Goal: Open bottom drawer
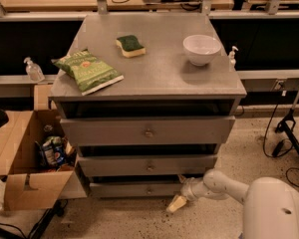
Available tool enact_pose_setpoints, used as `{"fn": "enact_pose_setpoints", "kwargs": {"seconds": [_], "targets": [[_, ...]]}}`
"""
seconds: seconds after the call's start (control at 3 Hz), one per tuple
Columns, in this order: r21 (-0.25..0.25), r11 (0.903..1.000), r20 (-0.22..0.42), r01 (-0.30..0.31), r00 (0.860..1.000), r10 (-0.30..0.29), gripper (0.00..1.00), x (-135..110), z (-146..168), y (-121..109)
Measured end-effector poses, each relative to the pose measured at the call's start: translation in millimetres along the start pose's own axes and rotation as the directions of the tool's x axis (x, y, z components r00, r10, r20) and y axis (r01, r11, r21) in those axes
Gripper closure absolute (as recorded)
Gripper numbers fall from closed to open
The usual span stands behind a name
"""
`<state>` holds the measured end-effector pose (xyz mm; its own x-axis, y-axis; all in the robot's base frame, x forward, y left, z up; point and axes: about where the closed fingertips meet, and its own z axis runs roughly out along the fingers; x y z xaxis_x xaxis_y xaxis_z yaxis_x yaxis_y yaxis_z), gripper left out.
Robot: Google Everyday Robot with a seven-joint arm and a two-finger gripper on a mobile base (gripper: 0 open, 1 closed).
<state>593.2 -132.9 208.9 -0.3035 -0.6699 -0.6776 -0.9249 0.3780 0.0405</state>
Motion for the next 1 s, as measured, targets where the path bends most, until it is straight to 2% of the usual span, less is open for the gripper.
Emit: {"fn": "enact_pose_setpoints", "kwargs": {"seconds": [0.33,0.67,1.0], "targets": [[-0.004,1.0000,-0.026,0.000,1.000,0.000,0.18,10,9,-14],[0.000,1.0000,-0.052,-0.004,0.999,0.003,0.41,23,7,-19],[0.000,1.0000,-0.052,-0.003,0.999,0.003,0.64,21,6,-19]]}}
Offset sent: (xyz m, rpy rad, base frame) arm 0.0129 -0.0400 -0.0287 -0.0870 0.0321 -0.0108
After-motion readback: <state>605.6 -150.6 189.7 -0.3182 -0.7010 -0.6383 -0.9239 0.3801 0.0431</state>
